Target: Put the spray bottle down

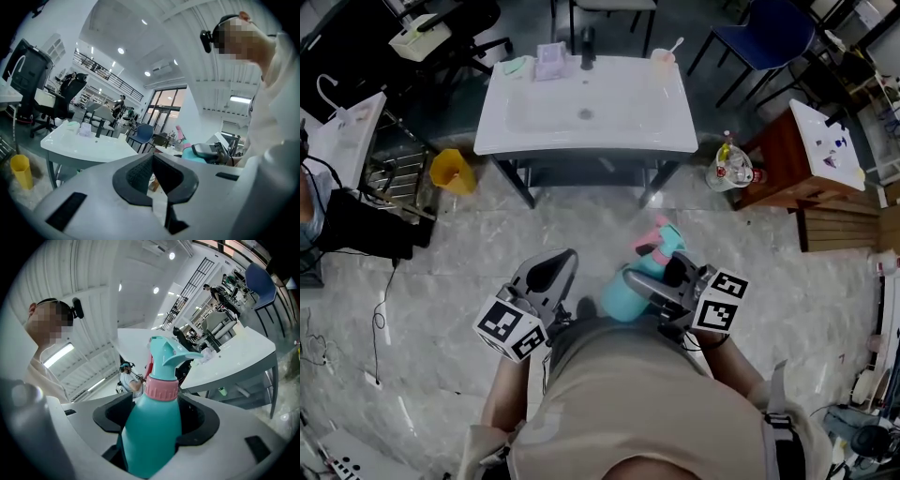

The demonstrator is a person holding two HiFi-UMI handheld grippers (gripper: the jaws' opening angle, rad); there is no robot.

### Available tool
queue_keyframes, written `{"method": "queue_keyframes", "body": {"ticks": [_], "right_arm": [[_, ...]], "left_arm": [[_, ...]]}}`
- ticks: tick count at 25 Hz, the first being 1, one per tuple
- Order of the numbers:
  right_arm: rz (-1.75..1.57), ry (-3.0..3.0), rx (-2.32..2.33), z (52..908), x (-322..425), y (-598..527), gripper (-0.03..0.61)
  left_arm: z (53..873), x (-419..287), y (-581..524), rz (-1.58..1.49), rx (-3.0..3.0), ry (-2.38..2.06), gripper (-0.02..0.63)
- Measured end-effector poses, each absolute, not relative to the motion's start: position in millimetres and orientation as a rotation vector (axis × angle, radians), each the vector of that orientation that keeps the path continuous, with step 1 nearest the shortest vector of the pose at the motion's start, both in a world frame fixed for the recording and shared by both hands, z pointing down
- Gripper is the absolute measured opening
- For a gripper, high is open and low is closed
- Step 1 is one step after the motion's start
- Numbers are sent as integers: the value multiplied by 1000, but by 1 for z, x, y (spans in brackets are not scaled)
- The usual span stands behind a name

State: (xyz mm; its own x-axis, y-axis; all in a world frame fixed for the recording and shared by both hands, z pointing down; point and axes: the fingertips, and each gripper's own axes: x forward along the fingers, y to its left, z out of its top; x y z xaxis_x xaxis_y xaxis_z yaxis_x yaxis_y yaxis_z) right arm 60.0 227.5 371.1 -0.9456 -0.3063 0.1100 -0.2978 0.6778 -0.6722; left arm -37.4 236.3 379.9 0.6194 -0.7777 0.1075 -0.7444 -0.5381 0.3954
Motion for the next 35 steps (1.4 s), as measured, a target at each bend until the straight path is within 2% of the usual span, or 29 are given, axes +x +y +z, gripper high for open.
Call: {"method": "queue_keyframes", "body": {"ticks": [16, 35], "right_arm": [[-1168, 2835, -425, 370, 85, 156, 273], [-1147, 2733, -365, 365, 164, 71, 273]], "left_arm": [[366, -10, 170, -59, 2431, -1268, 9], [359, 71, 100, 105, 2466, -1312, 9]]}}
